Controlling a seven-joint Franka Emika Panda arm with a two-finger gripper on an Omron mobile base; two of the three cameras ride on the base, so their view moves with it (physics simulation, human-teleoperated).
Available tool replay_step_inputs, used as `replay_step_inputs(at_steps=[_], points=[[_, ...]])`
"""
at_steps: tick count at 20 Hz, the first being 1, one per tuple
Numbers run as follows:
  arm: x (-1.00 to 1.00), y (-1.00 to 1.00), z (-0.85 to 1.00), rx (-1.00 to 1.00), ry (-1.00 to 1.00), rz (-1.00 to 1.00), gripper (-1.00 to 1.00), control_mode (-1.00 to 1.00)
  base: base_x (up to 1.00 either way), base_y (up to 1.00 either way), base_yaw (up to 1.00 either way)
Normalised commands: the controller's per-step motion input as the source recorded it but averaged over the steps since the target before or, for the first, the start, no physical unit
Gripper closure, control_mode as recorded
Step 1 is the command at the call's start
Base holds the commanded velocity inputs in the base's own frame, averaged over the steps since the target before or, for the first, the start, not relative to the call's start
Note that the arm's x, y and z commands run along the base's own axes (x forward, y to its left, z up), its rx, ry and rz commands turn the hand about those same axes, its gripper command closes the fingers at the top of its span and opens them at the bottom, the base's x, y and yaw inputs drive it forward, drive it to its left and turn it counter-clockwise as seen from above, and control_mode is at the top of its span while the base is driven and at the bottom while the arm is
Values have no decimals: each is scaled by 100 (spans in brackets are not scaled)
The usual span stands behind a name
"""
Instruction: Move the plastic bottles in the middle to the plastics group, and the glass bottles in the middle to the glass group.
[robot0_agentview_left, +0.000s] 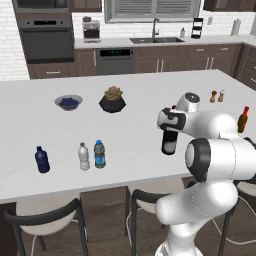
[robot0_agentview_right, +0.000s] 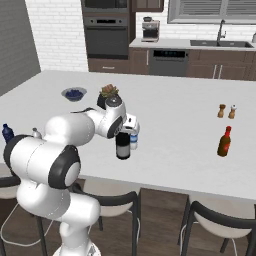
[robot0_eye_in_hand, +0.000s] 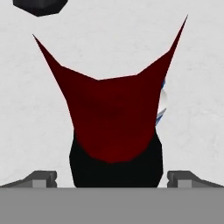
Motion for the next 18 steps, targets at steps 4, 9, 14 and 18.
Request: replay_step_inputs(at_steps=[4,9,14,18], points=[[0,0,0,0,-3,0,-100,-100,0,0,0],[0,0,0,0,-2,0,-100,-100,0,0,0],[0,0,0,0,0,0,100,-100,0,0,0],[0,0,0,0,0,0,100,-100,0,0,0]])
